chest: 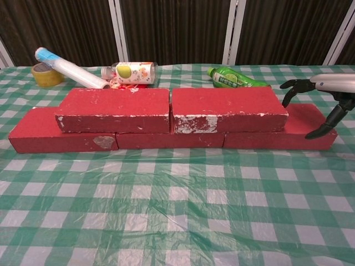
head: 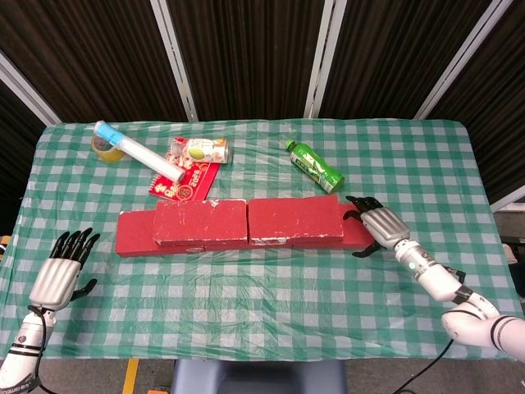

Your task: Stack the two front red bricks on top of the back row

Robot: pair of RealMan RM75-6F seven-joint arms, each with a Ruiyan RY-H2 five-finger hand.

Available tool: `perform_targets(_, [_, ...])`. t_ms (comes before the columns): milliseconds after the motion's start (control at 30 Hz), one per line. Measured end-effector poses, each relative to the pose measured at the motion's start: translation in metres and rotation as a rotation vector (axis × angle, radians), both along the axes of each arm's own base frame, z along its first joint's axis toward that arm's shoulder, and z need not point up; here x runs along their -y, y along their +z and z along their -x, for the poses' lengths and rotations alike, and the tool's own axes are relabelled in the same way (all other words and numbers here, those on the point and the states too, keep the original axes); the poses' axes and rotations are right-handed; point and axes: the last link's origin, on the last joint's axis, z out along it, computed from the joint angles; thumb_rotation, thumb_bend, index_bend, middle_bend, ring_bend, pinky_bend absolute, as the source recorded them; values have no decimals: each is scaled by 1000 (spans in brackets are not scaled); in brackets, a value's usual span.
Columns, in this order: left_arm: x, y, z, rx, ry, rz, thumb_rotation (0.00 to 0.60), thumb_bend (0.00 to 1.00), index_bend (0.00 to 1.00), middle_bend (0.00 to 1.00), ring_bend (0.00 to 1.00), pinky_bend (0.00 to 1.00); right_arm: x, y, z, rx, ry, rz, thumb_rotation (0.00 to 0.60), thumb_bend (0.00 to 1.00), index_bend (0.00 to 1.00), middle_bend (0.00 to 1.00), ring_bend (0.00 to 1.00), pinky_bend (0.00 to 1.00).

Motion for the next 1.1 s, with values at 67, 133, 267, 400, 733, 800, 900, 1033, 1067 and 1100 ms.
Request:
perform_targets(67, [0,0,1,-1,4,0,600,261,0,0,0,22,0,-3,-3,5,0,-6,584,114,359,0,0,0])
perform_targets(133, [0,1,0,0,3,0,600,262,0,0,0,22,0,-6,-4,9,0,-8,583,114,358,0,0,0])
perform_targets(267, [0,1,0,1,3,2,600,262,0,0,0,22,1,-11,-6,16,-3,-13,581,114,355,0,0,0])
perform_targets(400, [0,1,1,2,6,3,600,262,0,0,0,22,2,-15,-9,22,-5,-19,549,114,344,0,0,0])
perform_targets(733, [1,1,1,-1,5,2,600,261,0,0,0,22,-1,-12,-8,27,0,-12,549,114,328,0,0,0])
perform_targets(800, [1,2,0,-1,2,0,600,261,0,0,0,22,-2,-9,-7,31,1,-3,547,113,303,0,0,0])
perform_targets(900, [2,3,-1,-1,-3,-8,600,262,0,0,0,22,-6,0,-4,42,7,23,543,114,239,0,0,0])
perform_targets(1033, [4,6,-2,-4,-10,-28,600,268,0,0,0,23,-19,15,3,68,25,93,540,113,71,0,0,0])
perform_targets(1067, [5,8,-3,-7,-11,-38,600,270,0,0,0,22,-24,19,5,74,30,116,540,113,42,0,0,0])
perform_targets(1100, [5,9,-3,-10,-11,-47,600,274,0,0,0,22,-29,23,7,80,36,142,541,113,13,0,0,0])
